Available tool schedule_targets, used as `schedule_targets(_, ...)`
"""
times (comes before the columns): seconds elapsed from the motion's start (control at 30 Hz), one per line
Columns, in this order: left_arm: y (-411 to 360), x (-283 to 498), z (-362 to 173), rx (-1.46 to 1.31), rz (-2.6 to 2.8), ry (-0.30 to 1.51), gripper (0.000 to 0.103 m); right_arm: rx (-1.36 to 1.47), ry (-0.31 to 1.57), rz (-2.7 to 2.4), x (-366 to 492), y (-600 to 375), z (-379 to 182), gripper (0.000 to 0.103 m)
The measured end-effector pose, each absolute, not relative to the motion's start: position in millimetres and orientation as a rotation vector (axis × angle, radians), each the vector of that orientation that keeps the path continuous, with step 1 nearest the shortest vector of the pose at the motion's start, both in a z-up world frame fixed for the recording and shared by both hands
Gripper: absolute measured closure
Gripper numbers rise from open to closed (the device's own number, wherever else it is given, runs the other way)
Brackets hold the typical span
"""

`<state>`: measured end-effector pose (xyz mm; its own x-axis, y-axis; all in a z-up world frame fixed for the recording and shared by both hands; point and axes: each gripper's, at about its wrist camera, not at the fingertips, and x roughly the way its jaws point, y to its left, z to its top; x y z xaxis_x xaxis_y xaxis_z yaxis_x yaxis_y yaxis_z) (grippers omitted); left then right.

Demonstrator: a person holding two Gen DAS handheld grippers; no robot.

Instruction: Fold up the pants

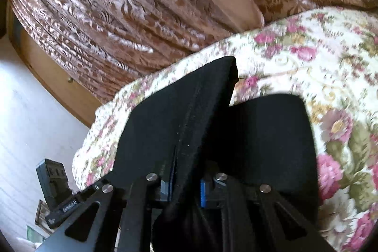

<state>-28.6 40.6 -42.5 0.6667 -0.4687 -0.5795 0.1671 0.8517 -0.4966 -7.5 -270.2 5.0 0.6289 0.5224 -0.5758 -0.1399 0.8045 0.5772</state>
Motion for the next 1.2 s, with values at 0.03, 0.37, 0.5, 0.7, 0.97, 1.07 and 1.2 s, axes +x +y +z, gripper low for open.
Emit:
schedule_targets(0.03, 35, -29, -40, -0.416, -0.38, 0.764, 0.028, 0.521, 0.795, 0.39, -9, -275, 11, 0.088)
schedule_targets(0.37, -23, -33, -25, -0.217, -0.453, 0.753, 0.027, 0.559, 0.787, 0.316, -19, -317, 13, 0.088)
schedule_targets(0.5, -40, -33, -29, -0.118, -0.436, 0.75, 0.022, 0.586, 0.826, 0.285, -20, -324, -8, 0.088)
schedule_targets(0.7, -50, -31, -39, -0.055, -0.409, 0.757, 0.016, 0.617, 0.857, 0.27, -17, -328, -34, 0.088)
schedule_targets(0.97, -53, -30, -38, -0.044, -0.391, 0.768, 0.014, 0.642, 0.85, 0.272, -19, -329, -41, 0.088)
schedule_targets(1.07, -53, -29, -38, -0.041, -0.385, 0.775, 0.014, 0.634, 0.851, 0.264, -19, -328, -41, 0.088)
schedule_targets(1.2, -51, -28, -36, -0.047, -0.377, 0.786, 0.014, 0.625, 0.853, 0.257, -20, -326, -40, 0.088)
